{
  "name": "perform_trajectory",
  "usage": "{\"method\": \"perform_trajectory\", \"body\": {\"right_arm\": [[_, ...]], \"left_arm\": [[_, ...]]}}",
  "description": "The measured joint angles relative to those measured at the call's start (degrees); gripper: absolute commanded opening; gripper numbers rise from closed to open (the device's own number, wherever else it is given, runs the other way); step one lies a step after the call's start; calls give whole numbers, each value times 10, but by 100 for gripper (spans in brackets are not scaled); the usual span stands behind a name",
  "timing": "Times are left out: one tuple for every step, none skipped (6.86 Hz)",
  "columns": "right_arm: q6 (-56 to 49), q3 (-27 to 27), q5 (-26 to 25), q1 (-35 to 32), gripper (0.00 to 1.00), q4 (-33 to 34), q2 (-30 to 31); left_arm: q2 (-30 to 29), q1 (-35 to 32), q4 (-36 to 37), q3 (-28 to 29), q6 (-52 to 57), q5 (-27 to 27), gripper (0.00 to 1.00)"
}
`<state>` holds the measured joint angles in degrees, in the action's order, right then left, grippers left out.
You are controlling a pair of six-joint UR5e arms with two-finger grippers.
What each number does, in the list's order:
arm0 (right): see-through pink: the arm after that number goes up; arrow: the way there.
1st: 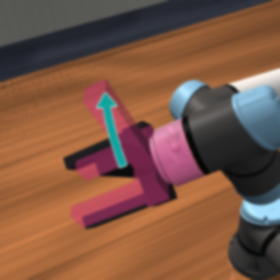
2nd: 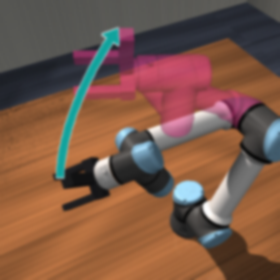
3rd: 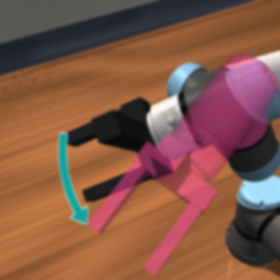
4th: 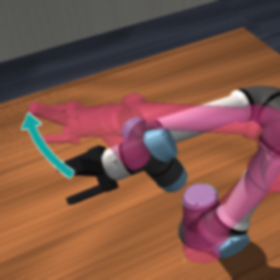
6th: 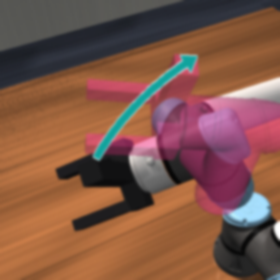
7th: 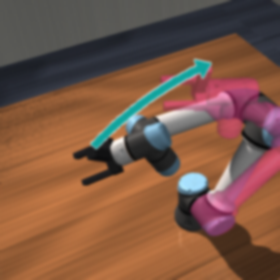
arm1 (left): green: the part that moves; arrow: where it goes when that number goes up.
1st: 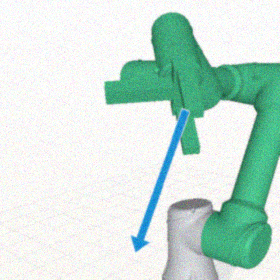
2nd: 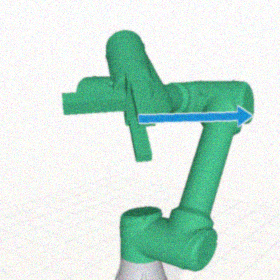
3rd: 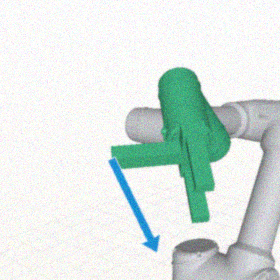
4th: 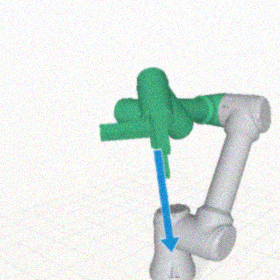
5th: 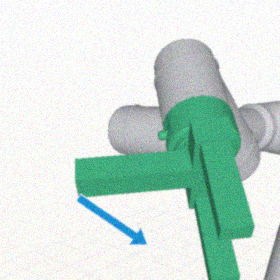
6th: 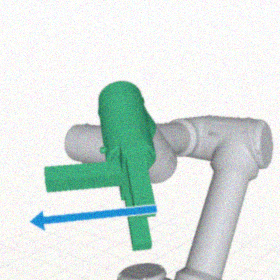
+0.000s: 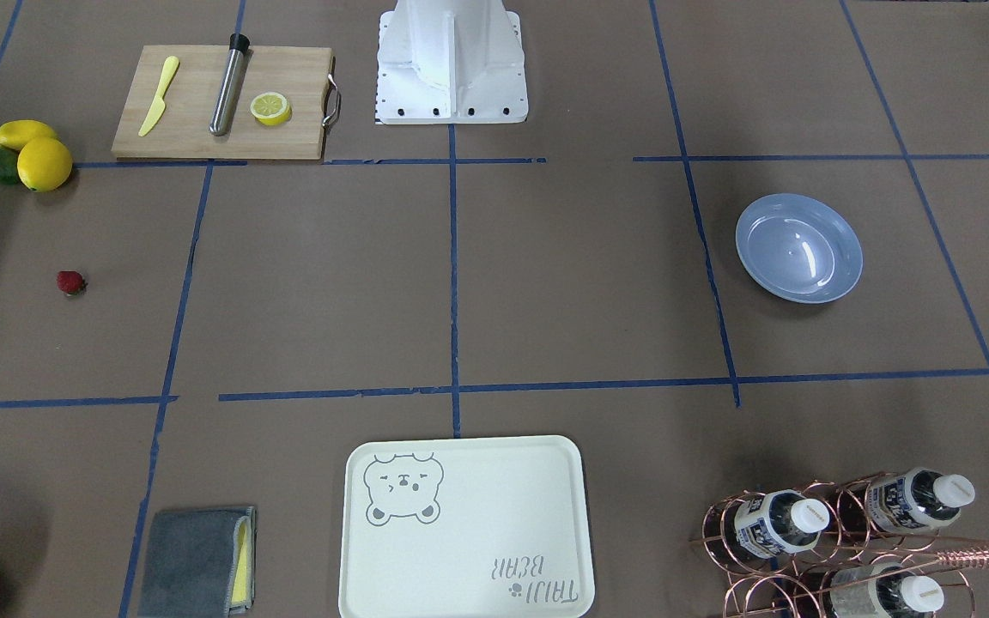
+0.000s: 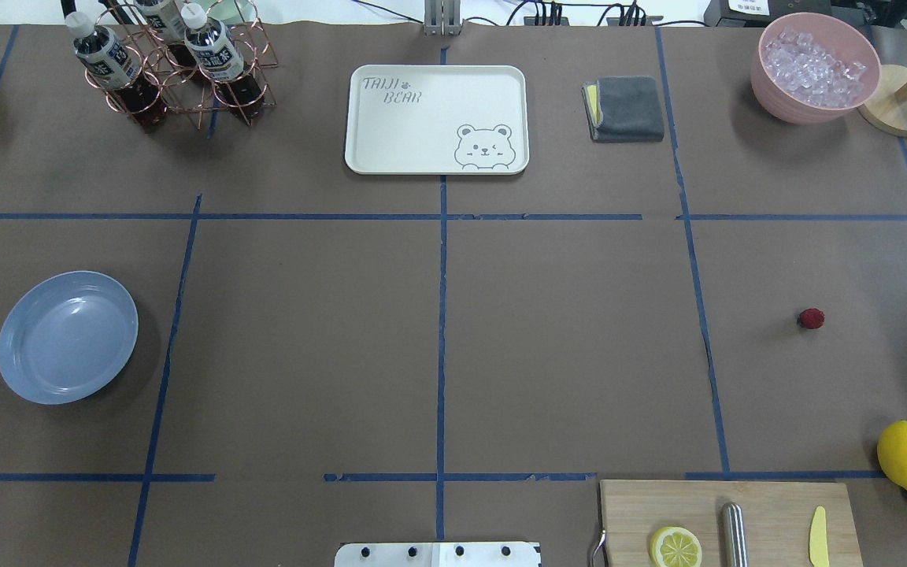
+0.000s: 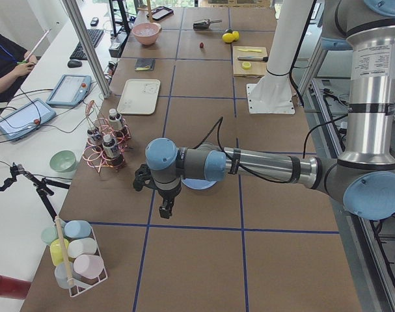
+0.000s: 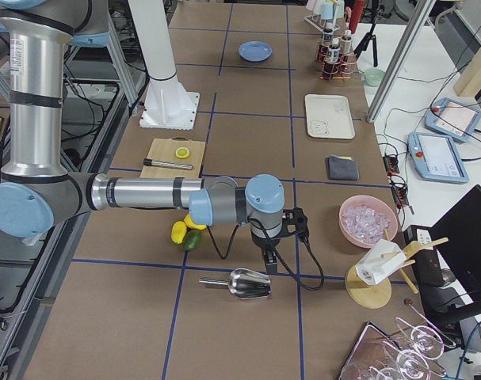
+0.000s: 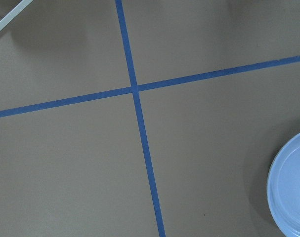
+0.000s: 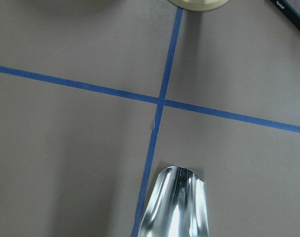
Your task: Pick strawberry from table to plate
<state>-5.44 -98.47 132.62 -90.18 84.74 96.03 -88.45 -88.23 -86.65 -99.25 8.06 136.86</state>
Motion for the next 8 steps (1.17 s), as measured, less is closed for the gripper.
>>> {"method": "perform_trajectory", "body": {"right_arm": [[0, 0, 0, 0, 100, 0, 1], [1, 0, 0, 0, 100, 0, 1], [2, 0, -1, 0, 100, 0, 0], [3, 0, -1, 0, 100, 0, -1], [4, -1, -1, 0, 100, 0, -1], [4, -1, 0, 0, 100, 0, -1], [3, -1, 0, 0, 100, 1, -1], [4, 0, 0, 0, 100, 1, -1]], "left_arm": [[-9, 3, -2, -5, 0, -1, 100], [-23, 11, -4, -8, 0, -2, 100], [-47, 23, -16, -3, 0, -1, 100], [-68, 29, -38, -1, 0, 1, 100], [-78, 31, -75, -3, 0, 4, 100], [-84, 32, -139, 1, -9, 6, 100], [-82, 34, -210, 12, -23, 6, 100], [-70, 43, -282, 20, -41, 11, 100]]}}
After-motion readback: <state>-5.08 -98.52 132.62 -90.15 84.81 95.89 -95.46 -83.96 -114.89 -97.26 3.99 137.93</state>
